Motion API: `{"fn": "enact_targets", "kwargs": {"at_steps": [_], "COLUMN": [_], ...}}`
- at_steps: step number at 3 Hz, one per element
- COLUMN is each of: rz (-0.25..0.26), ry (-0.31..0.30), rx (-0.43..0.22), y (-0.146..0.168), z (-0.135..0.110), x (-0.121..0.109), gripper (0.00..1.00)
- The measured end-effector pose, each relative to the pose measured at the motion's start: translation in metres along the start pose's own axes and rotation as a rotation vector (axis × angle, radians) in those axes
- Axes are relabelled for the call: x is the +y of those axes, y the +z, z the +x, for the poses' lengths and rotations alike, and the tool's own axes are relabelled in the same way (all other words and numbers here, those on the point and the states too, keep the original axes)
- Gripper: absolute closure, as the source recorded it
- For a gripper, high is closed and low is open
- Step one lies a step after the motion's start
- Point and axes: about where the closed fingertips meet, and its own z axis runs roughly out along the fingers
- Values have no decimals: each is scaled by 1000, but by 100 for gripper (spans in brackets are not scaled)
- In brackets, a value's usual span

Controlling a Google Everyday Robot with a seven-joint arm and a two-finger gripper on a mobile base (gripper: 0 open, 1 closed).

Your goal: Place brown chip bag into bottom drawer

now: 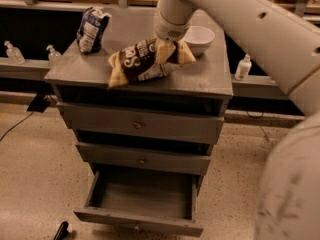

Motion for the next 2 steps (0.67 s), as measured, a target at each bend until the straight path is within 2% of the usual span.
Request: {"fn": "enact_targets", "kwargs": {"at_steps": [1,2], "rz": [42,27], "ry": [77,188], "rx": [-138,-240], "y": [-62,-116], "z": [5,25], "x": [24,63], "gripper": [100,100]}}
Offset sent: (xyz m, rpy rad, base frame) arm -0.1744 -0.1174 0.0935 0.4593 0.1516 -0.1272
